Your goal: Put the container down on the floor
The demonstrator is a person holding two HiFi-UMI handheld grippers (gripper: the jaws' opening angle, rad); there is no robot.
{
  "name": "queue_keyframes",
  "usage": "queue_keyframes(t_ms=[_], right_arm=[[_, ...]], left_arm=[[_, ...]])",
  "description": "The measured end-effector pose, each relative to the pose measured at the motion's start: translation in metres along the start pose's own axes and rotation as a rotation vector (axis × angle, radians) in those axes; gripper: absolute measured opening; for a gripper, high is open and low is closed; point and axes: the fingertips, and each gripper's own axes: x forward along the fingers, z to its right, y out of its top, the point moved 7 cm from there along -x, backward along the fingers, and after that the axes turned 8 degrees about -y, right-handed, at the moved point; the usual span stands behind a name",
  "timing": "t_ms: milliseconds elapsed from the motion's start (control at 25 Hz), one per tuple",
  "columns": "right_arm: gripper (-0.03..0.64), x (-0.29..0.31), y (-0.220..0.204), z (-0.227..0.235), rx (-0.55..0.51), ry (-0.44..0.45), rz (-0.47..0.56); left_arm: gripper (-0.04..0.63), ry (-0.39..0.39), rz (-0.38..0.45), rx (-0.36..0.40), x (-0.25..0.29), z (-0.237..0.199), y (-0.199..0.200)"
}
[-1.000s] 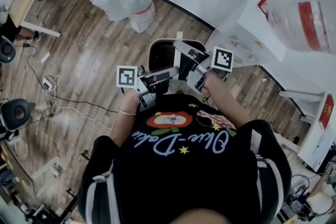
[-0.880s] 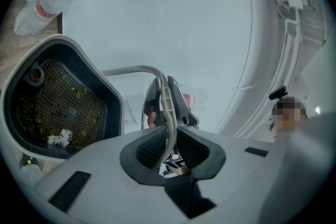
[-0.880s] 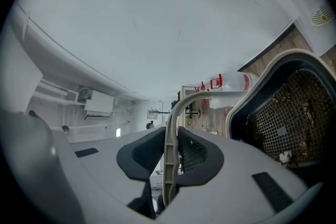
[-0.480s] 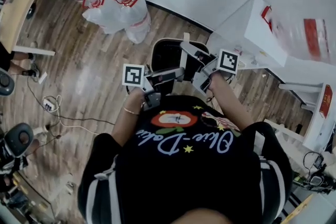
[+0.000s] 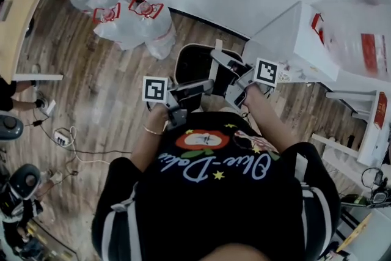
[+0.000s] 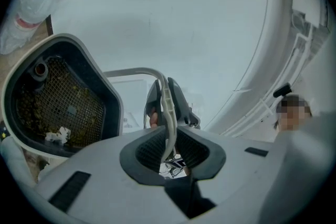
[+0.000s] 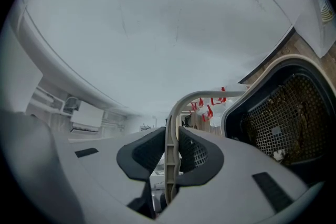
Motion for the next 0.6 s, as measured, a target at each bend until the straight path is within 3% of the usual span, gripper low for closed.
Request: queue_keyframes(t_ms=[120, 600], right_arm=[[0.064, 0.022, 0.013, -0.002, -0.008, -0.01, 0.01], [0.064, 0.038, 0.028, -0.005, -0.025, 0.005, -0.053]], left_arm=[[0.055, -0.007, -0.004, -0.006, -0.006, -0.004, 0.025], [0.055, -0.001, 0.072, 0.017, -0.002, -0.009, 0.037]])
